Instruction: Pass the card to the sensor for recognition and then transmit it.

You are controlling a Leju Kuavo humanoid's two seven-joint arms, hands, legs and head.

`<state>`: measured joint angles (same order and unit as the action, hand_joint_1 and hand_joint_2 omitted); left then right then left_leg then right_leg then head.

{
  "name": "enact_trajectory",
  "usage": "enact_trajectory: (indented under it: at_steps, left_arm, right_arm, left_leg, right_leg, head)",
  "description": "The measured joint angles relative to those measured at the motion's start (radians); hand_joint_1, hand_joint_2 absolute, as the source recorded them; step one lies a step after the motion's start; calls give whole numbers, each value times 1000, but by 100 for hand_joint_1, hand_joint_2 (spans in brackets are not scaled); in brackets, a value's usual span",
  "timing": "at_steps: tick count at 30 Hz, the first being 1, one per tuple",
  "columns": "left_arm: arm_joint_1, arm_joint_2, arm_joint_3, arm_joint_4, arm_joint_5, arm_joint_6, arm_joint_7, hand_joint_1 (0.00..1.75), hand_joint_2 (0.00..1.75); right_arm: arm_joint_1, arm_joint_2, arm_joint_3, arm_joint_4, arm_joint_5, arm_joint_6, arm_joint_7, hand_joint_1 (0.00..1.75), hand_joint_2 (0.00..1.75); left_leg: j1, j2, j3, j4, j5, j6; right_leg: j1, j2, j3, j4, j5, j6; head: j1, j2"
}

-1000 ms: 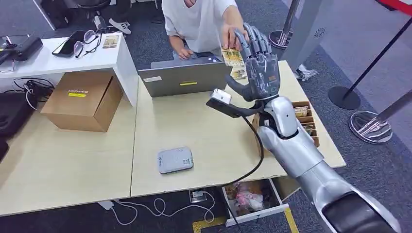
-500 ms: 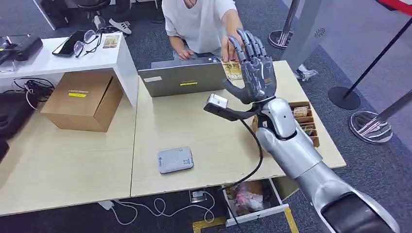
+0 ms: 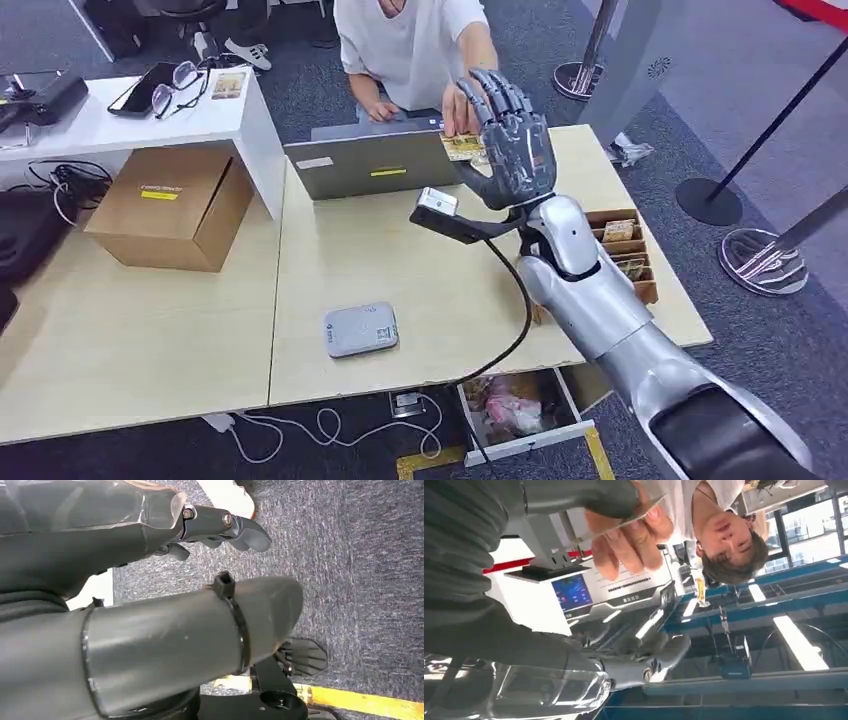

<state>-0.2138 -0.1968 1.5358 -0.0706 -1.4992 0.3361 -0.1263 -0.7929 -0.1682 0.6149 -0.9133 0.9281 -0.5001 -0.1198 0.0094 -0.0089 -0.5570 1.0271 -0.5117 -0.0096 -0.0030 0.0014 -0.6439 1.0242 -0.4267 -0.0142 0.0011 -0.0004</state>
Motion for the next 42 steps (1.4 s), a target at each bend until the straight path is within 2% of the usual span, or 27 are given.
enact_trajectory:
  at_steps: [8,15,37,40,42]
  left_arm:
    - [-1,0,5,0,0,-2,2,0,0]
    - [-14,2,6,0,0,-21,40,0,0]
    - [-16,8,6,0,0,-37,38,0,0]
    - [-16,8,6,0,0,-37,37,0,0]
    - [-16,9,6,0,0,-37,37,0,0]
  right_arm:
    - [-5,7,2,13,-1,2,0,175,175]
    - [-11,14,4,17,-7,17,3,175,175]
    - [3,12,5,4,-3,17,28,175,175]
    - [6,11,2,-7,-41,24,2,175,175]
    - [14,11,-3,-32,-110,53,-29,175,175]
  left_leg:
    - [0,0,0,0,0,0]
    - [0,0,0,0,0,0]
    - [0,0,1,0,0,0]
    - [0,0,1,0,0,0]
    - [0,0,1,0,0,0]
  right_leg:
    - [0,0,0,0,0,0]
    - [0,0,0,0,0,0]
    - [0,0,0,0,0,0]
    - [0,0,0,0,0,0]
    - [0,0,0,0,0,0]
  head:
    - [0,0]
    - [0,0]
    - [0,0]
    - [0,0]
    - [0,0]
